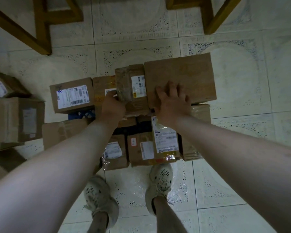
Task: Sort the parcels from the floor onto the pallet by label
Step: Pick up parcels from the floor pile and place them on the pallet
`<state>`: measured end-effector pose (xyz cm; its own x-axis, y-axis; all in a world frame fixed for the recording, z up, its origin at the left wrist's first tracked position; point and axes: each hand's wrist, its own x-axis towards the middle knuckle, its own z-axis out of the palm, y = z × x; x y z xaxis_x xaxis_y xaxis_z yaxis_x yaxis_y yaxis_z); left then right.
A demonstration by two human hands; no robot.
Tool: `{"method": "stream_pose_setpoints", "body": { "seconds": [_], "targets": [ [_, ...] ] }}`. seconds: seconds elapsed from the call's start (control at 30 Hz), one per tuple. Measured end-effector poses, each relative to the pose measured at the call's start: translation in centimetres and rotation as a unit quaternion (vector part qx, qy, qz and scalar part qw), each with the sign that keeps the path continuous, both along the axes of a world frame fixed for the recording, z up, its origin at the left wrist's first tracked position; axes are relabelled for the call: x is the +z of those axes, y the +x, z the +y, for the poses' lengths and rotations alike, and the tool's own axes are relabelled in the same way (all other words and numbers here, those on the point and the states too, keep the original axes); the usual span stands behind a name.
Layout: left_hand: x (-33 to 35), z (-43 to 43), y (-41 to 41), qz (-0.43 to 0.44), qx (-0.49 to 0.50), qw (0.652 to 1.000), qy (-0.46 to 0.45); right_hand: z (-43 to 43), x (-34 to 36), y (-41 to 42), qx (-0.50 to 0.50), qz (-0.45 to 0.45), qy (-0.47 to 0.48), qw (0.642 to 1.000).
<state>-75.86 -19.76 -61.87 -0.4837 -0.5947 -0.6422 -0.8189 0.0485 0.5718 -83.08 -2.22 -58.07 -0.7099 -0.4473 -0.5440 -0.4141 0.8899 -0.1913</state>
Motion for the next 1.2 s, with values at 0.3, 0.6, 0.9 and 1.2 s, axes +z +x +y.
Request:
{"method": "stream_pose_setpoints", "body": {
  "seconds": [0.3, 0.6, 0.9, 1.2],
  "targets": [
    [2.2, -1.1, 1.1, -0.051, -0.049, 0.993, 0.096, -0.8, 1.3, -0.5, -0.023, -0.042, 0.019, 0.999],
    [9.4, -8.7, 12.8, -0.032, -0.085, 0.996, -0.015, -6.2, 7.5, 5.0, 0.012, -0.061, 0.040, 0.997],
    [15.3, -23.9, 33.8, -0.061, 0.026, 0.997, -0.033, -22.5, 12.7, 23.0, 0.103, -0.050, 0.008, 0.993],
    [17.2, -34.0, 49.1, -0.071, 0.072, 0.995, -0.010, -33.3, 12.7, 36.0, 0.121, -0.134, 0.017, 0.983]
  ]
}}
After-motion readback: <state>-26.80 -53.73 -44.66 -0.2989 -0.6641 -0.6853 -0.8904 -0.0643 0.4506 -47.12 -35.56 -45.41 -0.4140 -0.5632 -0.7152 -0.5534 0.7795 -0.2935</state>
